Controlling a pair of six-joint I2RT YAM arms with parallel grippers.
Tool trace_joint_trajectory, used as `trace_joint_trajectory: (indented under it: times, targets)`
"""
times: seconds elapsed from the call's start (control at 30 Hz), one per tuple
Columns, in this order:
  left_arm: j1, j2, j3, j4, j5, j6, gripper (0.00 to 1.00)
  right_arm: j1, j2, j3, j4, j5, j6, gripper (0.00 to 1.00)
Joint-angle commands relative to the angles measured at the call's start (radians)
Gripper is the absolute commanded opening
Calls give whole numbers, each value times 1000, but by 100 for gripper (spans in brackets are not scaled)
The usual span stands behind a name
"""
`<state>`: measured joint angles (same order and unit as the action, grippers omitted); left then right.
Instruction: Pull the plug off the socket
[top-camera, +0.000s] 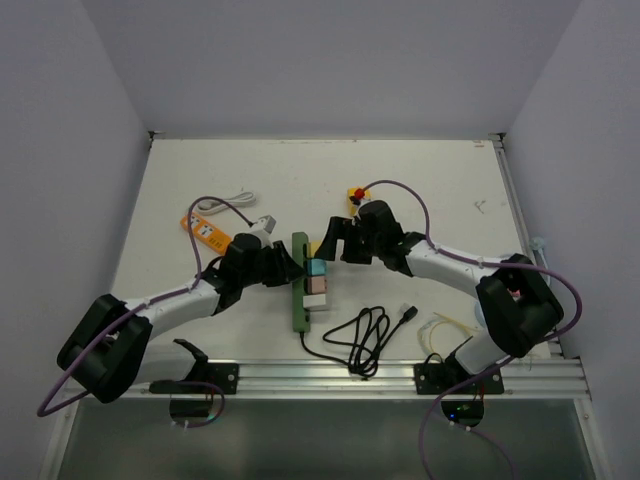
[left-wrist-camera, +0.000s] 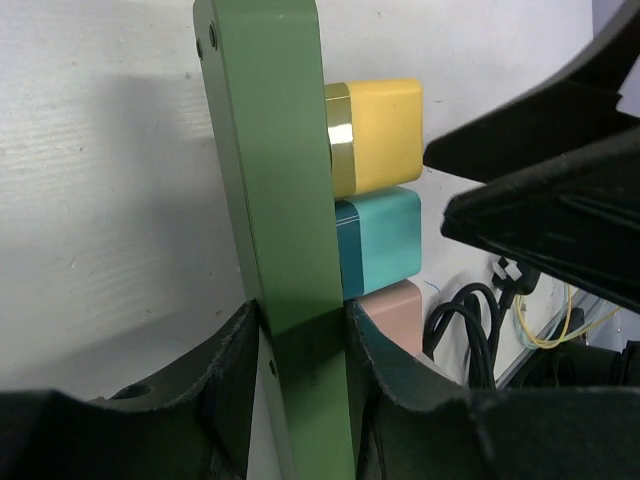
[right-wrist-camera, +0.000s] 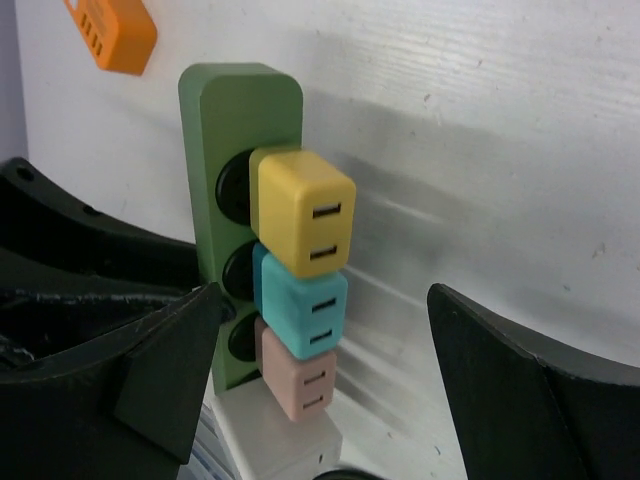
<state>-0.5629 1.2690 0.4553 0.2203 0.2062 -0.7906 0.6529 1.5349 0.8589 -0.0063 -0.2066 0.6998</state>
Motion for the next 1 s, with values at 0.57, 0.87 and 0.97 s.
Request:
trace_joint_trajectory:
  times: [0.57, 0.87, 0.97]
  targets:
    - [32, -123, 13, 163, 85, 113, 0, -30, 134, 143, 147, -229, -20, 4]
    - [95, -195, 83, 81, 36, 125, 76, -30, 90, 164, 100, -246, -91, 0]
    - [98, -192, 146, 16, -20, 122, 85, -29, 73, 184, 62, -223, -123, 0]
